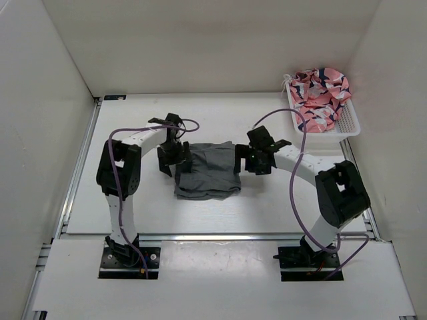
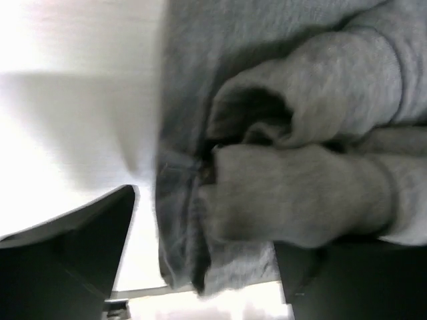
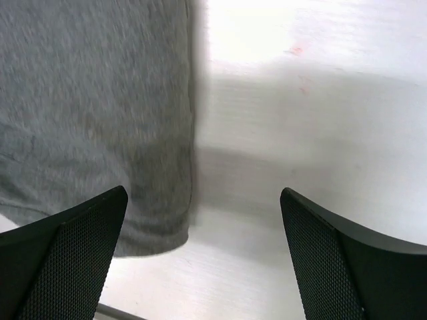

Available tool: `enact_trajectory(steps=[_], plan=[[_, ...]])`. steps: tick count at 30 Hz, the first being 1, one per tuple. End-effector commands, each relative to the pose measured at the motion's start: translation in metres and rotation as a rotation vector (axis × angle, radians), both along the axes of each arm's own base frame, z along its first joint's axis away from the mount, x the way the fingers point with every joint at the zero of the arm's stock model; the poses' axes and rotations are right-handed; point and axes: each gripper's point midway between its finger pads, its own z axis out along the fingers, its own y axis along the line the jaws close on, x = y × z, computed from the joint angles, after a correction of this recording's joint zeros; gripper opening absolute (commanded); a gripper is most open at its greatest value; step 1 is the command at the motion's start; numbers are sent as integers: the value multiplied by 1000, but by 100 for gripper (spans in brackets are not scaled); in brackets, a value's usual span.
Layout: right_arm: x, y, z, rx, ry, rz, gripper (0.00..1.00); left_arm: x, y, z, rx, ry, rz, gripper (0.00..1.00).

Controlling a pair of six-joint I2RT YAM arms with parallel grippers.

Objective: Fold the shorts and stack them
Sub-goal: Fold the shorts

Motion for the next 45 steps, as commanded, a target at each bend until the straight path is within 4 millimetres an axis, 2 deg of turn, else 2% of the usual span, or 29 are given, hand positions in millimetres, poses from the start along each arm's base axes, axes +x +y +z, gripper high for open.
enact_trajectory(steps=[1, 4, 7, 8, 9, 10, 11, 13, 14, 19, 22, 24, 25, 26, 27, 29, 30, 31, 32, 33, 35, 37, 38, 39, 40, 41, 42, 43, 45], plan=[[9, -10, 42, -26, -113, -10, 100, 25, -1, 62, -18, -178, 15, 94], [10, -2, 64, 32, -150, 8, 83, 29, 4, 94, -9, -248, 50, 94], [17, 20, 74, 95, -162, 53, 31, 31, 0, 104, -12, -268, 55, 84], [22, 27, 67, 100, -133, 50, 6, 37, 0, 106, -4, -280, 71, 78], [25, 34, 68, 120, -122, 66, 0, 36, -3, 103, -5, -269, 76, 67], [39, 43, 79, 136, -149, 66, 0, 38, -3, 101, 4, -269, 78, 57], [44, 49, 65, 132, -113, 65, 0, 38, -5, 92, 4, -242, 84, 50], [61, 61, 68, 146, -121, 71, 0, 44, -9, 83, -7, -240, 81, 33], [66, 64, 50, 128, -90, 70, 0, 46, -10, 70, 2, -218, 81, 31], [91, 75, 18, 85, -53, 56, 0, 75, -7, 37, 79, -209, 103, 29], [100, 75, -8, 33, -14, 39, 0, 79, -11, 10, 91, -158, 97, 26], [99, 72, -10, 16, -13, 42, 0, 79, -10, 3, 100, -140, 86, 25], [102, 71, 3, 23, -42, 36, 0, 79, -10, 5, 101, -139, 86, 25], [100, 70, 10, 29, -52, 36, 0, 81, -9, 12, 105, -159, 90, 25], [103, 69, 21, 27, -82, 40, 0, 85, -8, 30, 103, -199, 85, 25], [104, 61, 58, 33, -159, 27, 2, 88, -2, 57, 122, -251, 85, 34], [103, 57, 87, 50, -220, 14, 5, 90, 1, 88, 118, -300, 94, 42], [100, 50, 98, 35, -243, 7, 11, 89, 4, 105, 122, -330, 91, 54], [100, 46, 115, 41, -282, -6, 42, 88, 6, 120, 125, -359, 80, 79], [96, 34, 140, 29, -341, -26, 61, 85, 10, 149, 115, -418, 79, 87], [87, 18, 160, 8, -384, -61, 91, 74, 17, 176, 118, -460, 62, 98], [73, -13, 180, -15, -446, -151, 95, 58, 26, 210, 106, -537, 66, 100], [70, -37, 184, -88, -485, -223, 97, 51, 32, 217, 113, -564, 75, 100], [55, -56, 186, -110, -508, -268, 97, 46, 39, 223, 128, -595, 89, 100], [49, -73, 186, -140, -525, -308, 99, 31, 48, 246, 118, -672, 100, 100], [40, -85, 184, -164, -529, -336, 99, 17, 57, 231, 146, -652, 102, 100], [29, -104, 192, -172, -555, -379, 99, 11, 62, 233, 149, -682, 114, 100], [18, -118, 176, -208, -528, -409, 99, 4, 72, 235, 166, -701, 135, 100], [-4, -139, 170, -228, -499, -446, 99, -24, 84, 229, 149, -723, 170, 100]])
